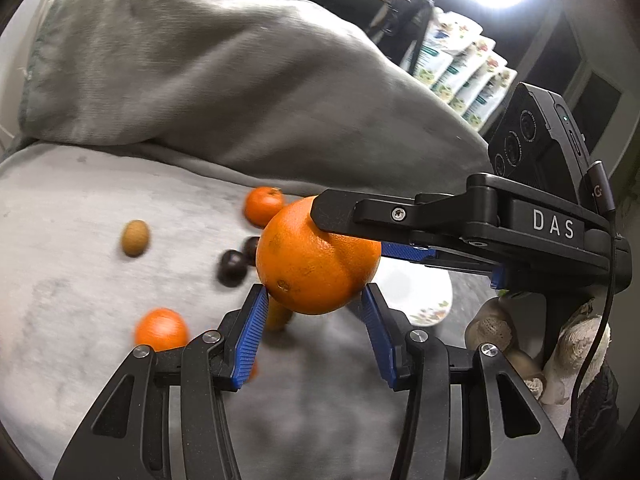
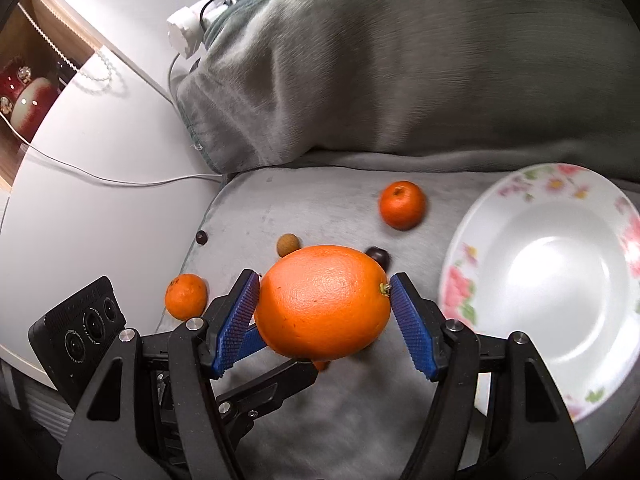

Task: Organize fruits
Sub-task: 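Carry the large orange onto the white plate and open the right gripper, then move the right gripper to a dark plum and close on it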

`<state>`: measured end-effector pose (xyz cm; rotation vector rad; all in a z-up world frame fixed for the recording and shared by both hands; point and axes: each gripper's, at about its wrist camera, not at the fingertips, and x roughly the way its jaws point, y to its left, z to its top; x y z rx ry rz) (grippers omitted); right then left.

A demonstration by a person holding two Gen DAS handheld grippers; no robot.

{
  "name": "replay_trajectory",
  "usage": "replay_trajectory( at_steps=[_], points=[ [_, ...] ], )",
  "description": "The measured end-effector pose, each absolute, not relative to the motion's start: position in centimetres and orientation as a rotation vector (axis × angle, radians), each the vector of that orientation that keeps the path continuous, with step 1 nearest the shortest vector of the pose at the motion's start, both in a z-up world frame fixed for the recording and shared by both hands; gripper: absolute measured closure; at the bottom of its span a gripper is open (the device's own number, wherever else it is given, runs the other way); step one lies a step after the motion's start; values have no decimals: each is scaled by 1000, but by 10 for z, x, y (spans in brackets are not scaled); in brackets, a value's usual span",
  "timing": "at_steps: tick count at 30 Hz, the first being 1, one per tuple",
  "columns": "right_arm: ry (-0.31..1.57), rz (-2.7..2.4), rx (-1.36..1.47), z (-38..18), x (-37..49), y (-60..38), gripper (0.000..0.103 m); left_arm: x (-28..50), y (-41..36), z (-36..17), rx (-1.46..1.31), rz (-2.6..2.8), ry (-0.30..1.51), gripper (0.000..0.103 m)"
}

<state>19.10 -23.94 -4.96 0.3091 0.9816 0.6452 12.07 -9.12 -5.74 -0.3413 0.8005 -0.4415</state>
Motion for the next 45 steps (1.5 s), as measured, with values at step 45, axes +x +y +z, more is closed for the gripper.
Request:
replay_trajectory(
  at_steps=[45],
  points=[
    [743, 313, 390, -44, 136, -380, 23, 101, -160, -56, -202, -550, 831, 47]
  ],
)
